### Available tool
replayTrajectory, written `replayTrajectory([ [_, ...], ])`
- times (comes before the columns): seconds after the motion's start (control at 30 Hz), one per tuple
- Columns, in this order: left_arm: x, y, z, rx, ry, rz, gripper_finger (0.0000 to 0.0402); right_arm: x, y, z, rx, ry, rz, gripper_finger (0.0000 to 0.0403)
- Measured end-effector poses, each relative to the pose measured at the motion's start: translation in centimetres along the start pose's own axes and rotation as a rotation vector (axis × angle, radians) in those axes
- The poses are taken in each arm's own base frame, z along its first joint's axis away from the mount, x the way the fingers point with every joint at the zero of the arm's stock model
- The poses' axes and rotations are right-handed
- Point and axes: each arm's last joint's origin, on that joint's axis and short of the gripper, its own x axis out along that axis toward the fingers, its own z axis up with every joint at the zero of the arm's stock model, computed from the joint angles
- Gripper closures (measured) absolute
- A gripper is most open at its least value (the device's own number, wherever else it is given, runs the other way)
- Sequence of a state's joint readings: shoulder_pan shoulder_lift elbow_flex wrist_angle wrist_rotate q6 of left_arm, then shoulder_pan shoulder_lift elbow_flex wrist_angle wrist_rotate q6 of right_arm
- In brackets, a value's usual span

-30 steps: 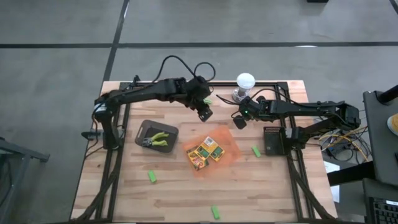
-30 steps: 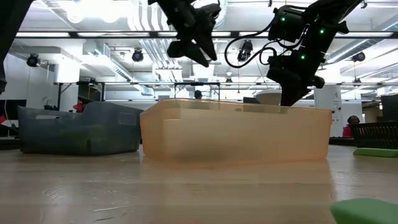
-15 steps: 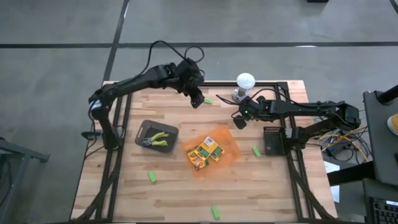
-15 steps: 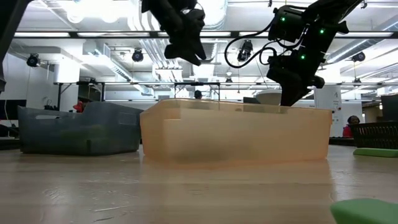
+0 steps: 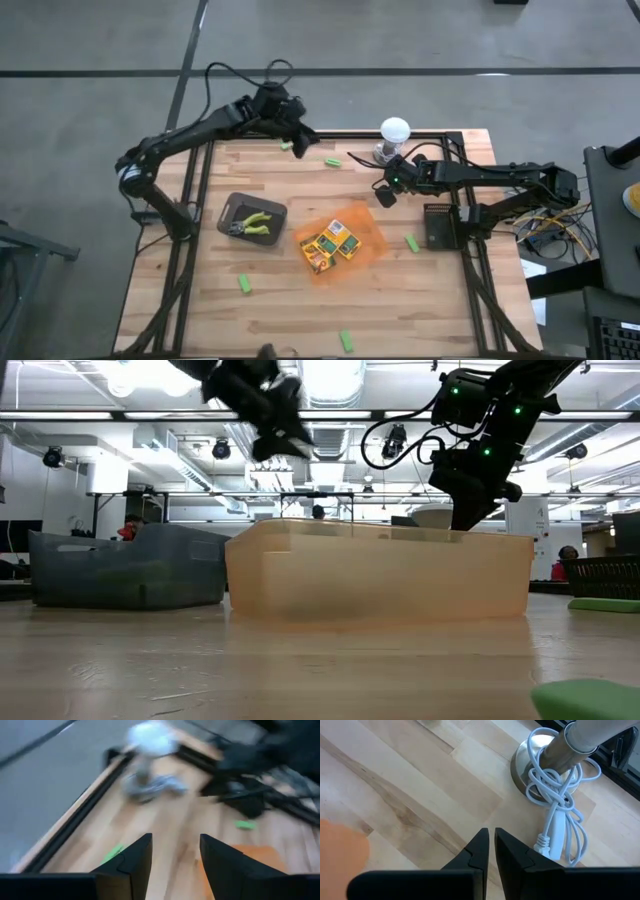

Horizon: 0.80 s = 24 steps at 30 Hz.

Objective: Pick & Place School Supplies
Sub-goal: Put the green eraser into the black basket

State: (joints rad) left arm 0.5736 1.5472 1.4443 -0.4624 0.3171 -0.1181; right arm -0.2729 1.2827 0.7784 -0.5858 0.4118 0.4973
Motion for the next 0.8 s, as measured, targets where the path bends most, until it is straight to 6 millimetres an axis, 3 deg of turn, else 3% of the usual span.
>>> replayTrajectory([
  [0.13,-0.4,2.7,-2.1,-0.153,0.039,0.131,0.0232,0.0,0.0,0.0,0.0,0.0,0.0,0.0376],
  [0.47,-1.1,5.9,-2.8,-0.133,0.183,0.313,0.0232,0.0,0.0,0.0,0.0,0.0,0.0,0.0376],
  [0.8,2.9,10.1,-3.8,-0.111,0.317,0.399,0.0232,0.0,0.0,0.0,0.0,0.0,0.0,0.0376],
])
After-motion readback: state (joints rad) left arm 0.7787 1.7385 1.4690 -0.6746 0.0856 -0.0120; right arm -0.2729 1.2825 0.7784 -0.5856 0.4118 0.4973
